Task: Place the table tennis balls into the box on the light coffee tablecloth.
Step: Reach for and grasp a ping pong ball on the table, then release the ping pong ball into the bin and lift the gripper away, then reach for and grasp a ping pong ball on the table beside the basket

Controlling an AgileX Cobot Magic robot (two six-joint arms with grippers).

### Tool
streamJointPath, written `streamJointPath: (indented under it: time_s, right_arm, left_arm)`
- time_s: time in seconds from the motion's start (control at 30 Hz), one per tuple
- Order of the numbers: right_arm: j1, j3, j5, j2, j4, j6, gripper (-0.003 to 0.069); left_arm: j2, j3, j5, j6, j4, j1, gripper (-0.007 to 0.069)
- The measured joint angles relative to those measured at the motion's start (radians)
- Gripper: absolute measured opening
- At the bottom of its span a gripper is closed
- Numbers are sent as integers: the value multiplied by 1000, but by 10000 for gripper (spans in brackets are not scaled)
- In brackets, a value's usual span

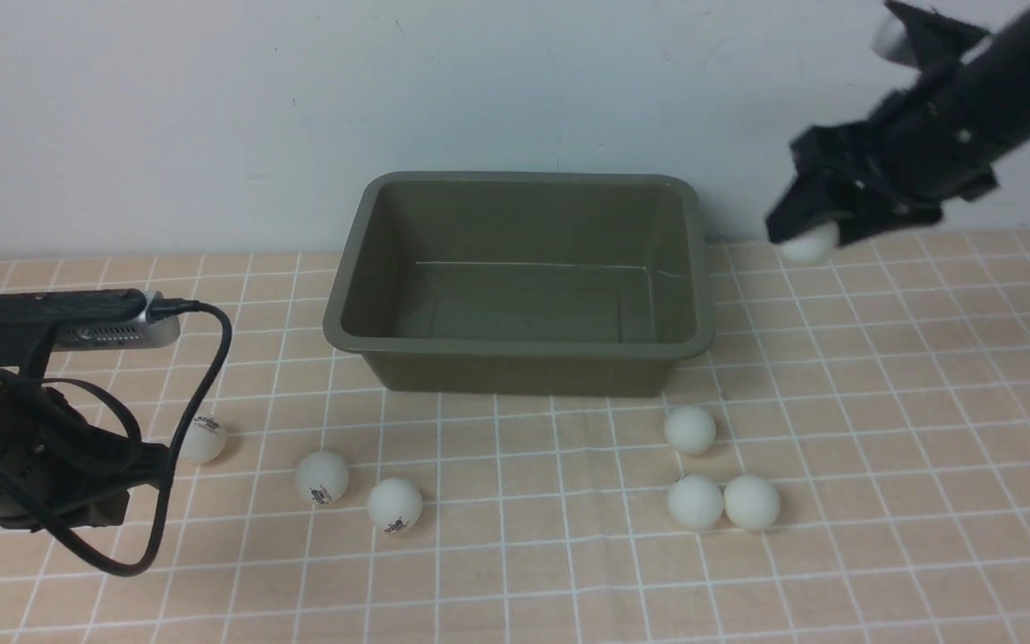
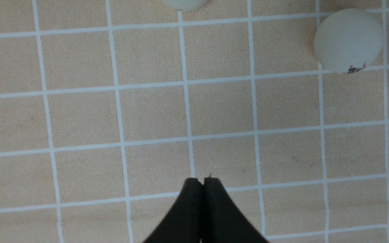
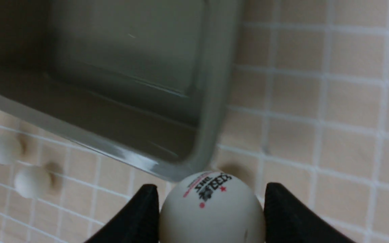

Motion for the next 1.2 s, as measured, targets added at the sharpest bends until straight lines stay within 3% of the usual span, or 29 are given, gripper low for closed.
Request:
streamJointPath:
  time_s: [0.17,0.27,0.43,0.7,0.97,1.2]
  right_arm:
    - [133,-221,15,167,-55,26,361]
    - [192,-367,41,304,-149,74,361]
    - [212,-441,45,421,-214,143,361]
    - [212,-446,52,469,-206,128,361]
    - [212,-447,52,469,-148,87,470]
    - [209,-447,52,453,-140,85,490]
  left_arm:
    - [0,0,0,0,0,0,-68]
    - [0,0,0,0,0,0,-68]
    - [0,0,0,0,0,0,-68]
    - [0,0,-14,27,0,0,-62]
    - [2,0,-89,110,-52,0,46]
    - [9,0,-205,202,-75,0,279]
